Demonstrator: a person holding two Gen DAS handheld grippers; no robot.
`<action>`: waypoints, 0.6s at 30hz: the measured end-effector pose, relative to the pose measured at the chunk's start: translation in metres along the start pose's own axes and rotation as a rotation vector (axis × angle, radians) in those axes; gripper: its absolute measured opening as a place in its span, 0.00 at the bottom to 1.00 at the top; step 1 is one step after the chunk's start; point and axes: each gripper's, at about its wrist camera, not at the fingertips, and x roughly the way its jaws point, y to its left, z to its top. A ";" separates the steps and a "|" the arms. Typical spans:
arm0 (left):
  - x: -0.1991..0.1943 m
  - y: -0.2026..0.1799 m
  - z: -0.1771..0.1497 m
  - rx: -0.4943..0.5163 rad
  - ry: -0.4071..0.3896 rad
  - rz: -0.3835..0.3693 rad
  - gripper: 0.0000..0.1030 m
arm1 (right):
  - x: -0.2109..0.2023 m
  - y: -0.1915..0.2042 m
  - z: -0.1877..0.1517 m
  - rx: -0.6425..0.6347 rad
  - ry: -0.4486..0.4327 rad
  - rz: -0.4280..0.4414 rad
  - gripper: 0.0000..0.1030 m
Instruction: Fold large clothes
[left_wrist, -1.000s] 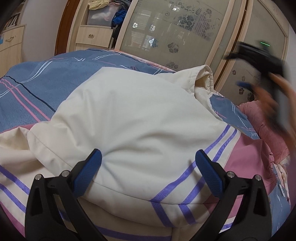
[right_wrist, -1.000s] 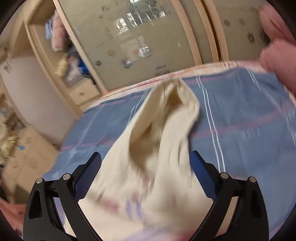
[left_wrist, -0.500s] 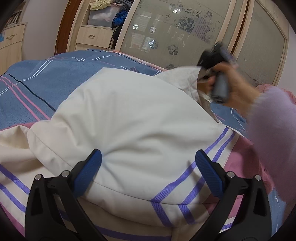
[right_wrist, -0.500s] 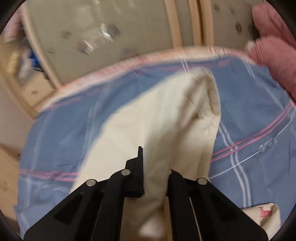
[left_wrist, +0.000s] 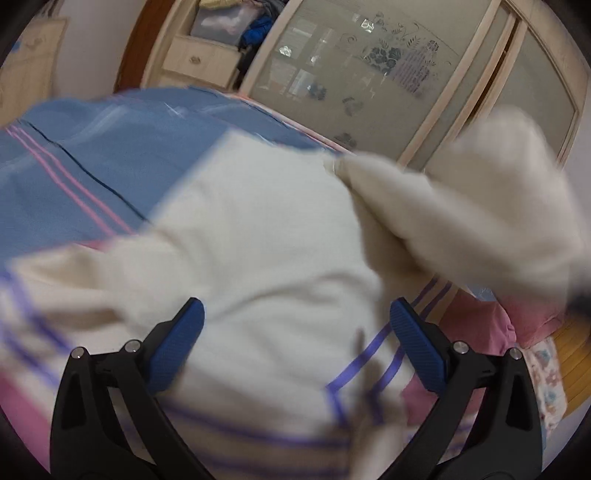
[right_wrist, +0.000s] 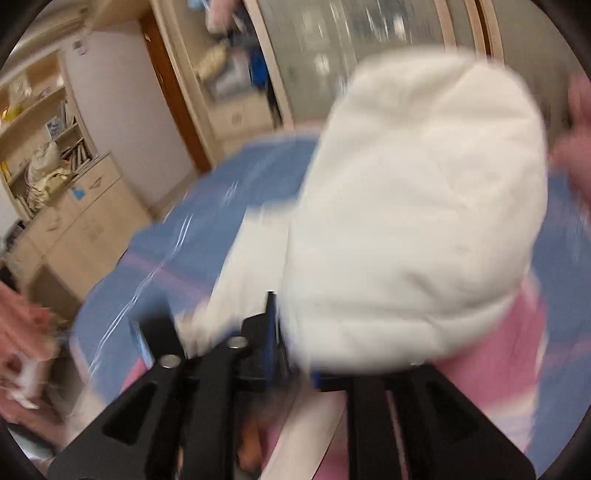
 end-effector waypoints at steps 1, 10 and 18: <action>-0.017 0.006 0.003 0.026 -0.028 0.031 0.98 | -0.005 -0.005 -0.015 0.012 0.026 0.007 0.70; -0.033 0.053 0.042 0.121 0.026 0.129 0.98 | -0.080 -0.051 -0.032 0.134 -0.194 -0.268 0.85; -0.003 0.074 0.024 0.110 0.113 0.140 0.98 | -0.045 -0.087 0.049 0.141 -0.282 -0.450 0.99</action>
